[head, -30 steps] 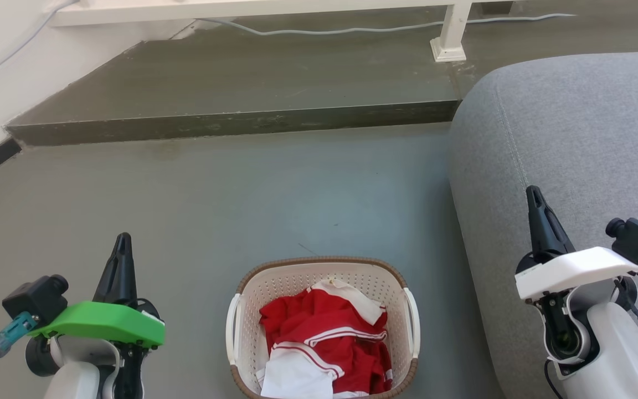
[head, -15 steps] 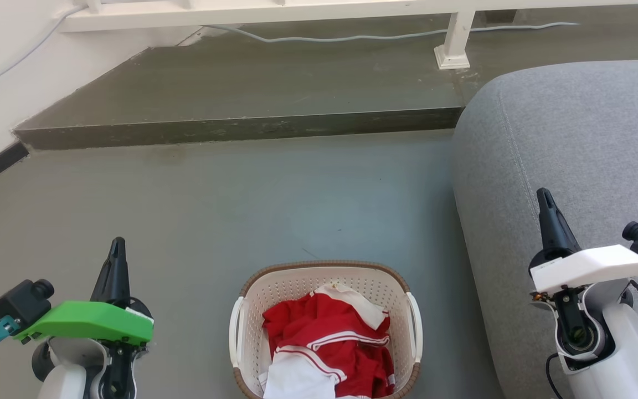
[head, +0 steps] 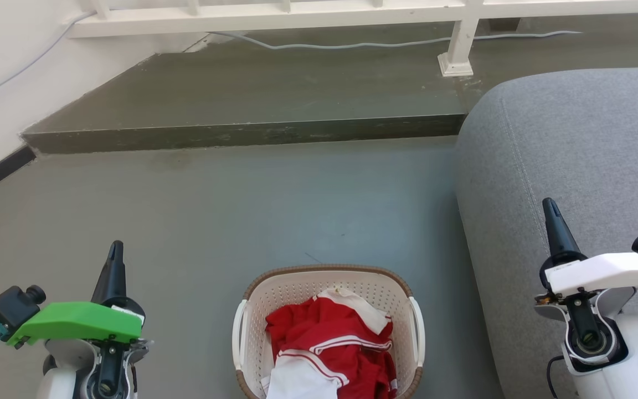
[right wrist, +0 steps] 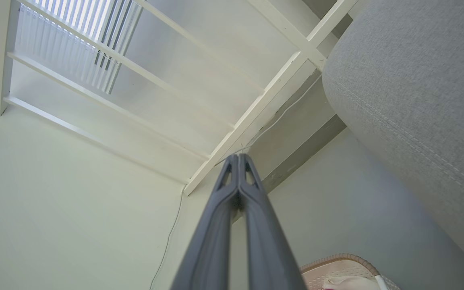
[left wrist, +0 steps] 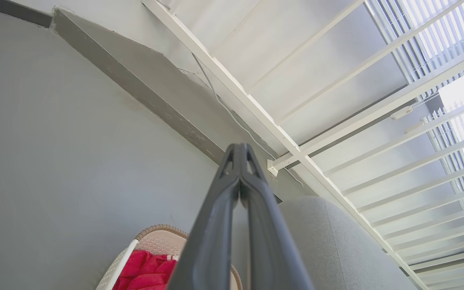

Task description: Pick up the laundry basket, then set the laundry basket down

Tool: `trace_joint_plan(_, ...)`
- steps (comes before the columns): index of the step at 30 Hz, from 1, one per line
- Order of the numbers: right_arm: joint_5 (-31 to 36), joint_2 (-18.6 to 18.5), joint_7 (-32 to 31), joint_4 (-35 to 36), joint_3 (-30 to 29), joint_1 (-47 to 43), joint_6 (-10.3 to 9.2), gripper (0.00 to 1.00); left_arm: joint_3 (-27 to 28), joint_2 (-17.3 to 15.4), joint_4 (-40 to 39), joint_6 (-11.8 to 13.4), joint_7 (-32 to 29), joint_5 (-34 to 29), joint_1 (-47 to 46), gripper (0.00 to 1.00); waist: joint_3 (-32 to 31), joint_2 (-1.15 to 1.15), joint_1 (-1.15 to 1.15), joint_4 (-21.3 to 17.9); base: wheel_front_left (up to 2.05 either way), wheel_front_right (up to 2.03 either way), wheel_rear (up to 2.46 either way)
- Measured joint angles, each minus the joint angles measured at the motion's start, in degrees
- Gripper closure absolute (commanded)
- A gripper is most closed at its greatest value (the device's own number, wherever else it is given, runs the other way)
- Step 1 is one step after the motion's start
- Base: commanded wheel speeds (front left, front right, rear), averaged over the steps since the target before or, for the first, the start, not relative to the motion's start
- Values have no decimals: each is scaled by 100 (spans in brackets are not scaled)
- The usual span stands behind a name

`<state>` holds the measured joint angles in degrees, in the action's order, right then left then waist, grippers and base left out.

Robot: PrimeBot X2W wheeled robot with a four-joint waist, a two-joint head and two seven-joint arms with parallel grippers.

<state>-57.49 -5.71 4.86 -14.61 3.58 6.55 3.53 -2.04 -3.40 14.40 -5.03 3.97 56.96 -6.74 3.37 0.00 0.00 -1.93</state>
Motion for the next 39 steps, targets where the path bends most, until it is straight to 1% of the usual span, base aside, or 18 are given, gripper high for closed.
trace_joint_plan(7, -470, 22, -148, -18, -143, -1, 15, 100, 67, 27, 10, -7, -143, 470, 3, 100, -43, 0, 0, 26, 0, 0, 0)
trace_joint_plan(19, -1339, 69, -400, -60, -381, -6, 105, 100, 233, 52, 47, -58, -399, 1340, 16, 100, -123, 0, 0, 74, 0, 0, 0)
trace_joint_plan(22, -1536, 97, -452, -67, -452, -8, 143, 100, 275, 55, 58, -60, -453, 1511, 26, 100, -142, 0, 0, 85, 0, 0, 0)
trace_joint_plan(28, -1939, 146, -555, -76, -554, -21, 155, 100, 372, 65, 82, -109, -558, 1897, 35, 100, -179, 0, 0, 107, 0, 0, 0)
trace_joint_plan(30, -2065, 165, -603, -80, -594, -28, 198, 100, 390, 67, 91, -109, -617, 2052, 41, 100, -191, 0, 0, 114, 0, 0, 0)
trace_joint_plan(36, -2453, 191, -725, -90, -710, -75, 211, 100, 452, 75, 125, -125, -742, 2440, 97, 100, -228, 0, 0, 136, 0, 0, 0)
trace_joint_plan(39, -2595, 199, -751, -96, -743, -108, 237, 100, 492, 80, 125, -127, -766, 2559, 97, 100, -241, 0, 0, 144, 0, 0, 0)
